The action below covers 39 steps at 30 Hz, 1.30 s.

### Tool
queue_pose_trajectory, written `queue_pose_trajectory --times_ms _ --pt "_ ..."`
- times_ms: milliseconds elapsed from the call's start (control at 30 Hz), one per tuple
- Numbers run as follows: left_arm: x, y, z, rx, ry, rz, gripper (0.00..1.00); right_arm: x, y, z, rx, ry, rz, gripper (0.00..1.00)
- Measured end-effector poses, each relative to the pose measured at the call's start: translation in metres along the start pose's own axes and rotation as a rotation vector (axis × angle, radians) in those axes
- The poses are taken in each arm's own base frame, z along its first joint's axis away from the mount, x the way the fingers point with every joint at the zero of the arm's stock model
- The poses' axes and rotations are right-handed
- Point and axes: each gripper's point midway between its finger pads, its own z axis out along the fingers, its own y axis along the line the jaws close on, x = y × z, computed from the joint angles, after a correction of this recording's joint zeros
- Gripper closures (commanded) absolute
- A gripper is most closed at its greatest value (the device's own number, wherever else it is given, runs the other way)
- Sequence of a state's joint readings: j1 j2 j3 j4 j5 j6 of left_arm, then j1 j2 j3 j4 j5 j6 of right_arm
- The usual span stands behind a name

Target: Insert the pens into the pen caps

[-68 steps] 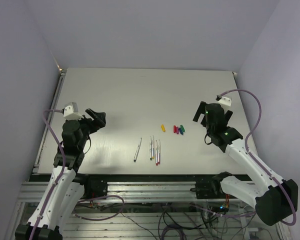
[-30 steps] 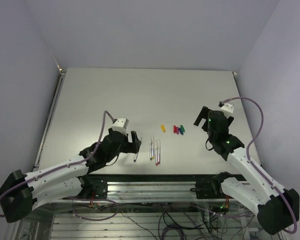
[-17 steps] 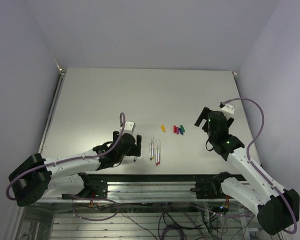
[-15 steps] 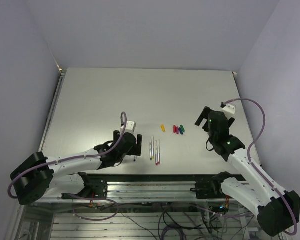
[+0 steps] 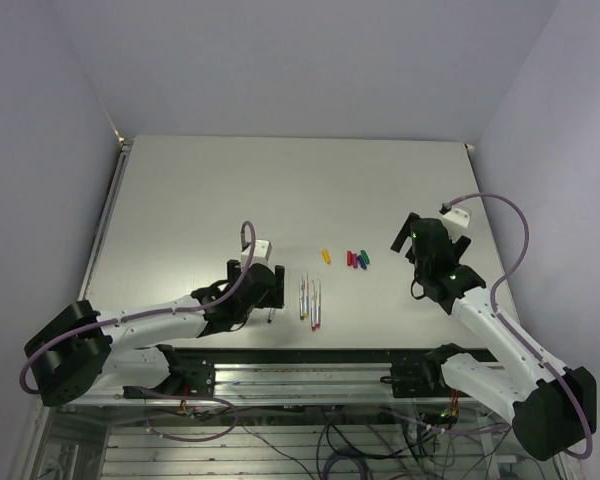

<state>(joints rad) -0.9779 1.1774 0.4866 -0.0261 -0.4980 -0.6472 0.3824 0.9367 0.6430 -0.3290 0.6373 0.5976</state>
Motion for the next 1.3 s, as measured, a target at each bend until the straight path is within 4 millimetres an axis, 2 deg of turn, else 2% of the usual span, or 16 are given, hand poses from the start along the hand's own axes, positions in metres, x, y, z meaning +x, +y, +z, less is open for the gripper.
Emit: queue_pose_trajectory --times_ms 267,400,533,767,1300 --pt "0.009 -0.005 0.011 -0.028 0.067 0.029 0.06 0.009 -0.001 0.002 0.009 0.036 -0.022 0.14" --pt "0.014 -0.008 0.011 -0.022 0.099 0.027 0.06 0.012 0.001 0.002 -0.003 0.049 -0.024 0.15" --pt "0.009 -0.014 0.008 -0.008 0.103 0.003 0.06 0.012 0.003 0.001 -0.015 0.051 -0.020 0.15" --pt "-0.003 -0.017 -0.002 0.007 0.080 -0.050 0.06 -0.002 0.006 -0.008 -0.053 0.007 0.024 0.17" --pt "0.006 -0.005 -0.005 -0.078 0.139 -0.063 0.06 -0.005 0.013 -0.008 -0.079 0.010 0.031 0.19"
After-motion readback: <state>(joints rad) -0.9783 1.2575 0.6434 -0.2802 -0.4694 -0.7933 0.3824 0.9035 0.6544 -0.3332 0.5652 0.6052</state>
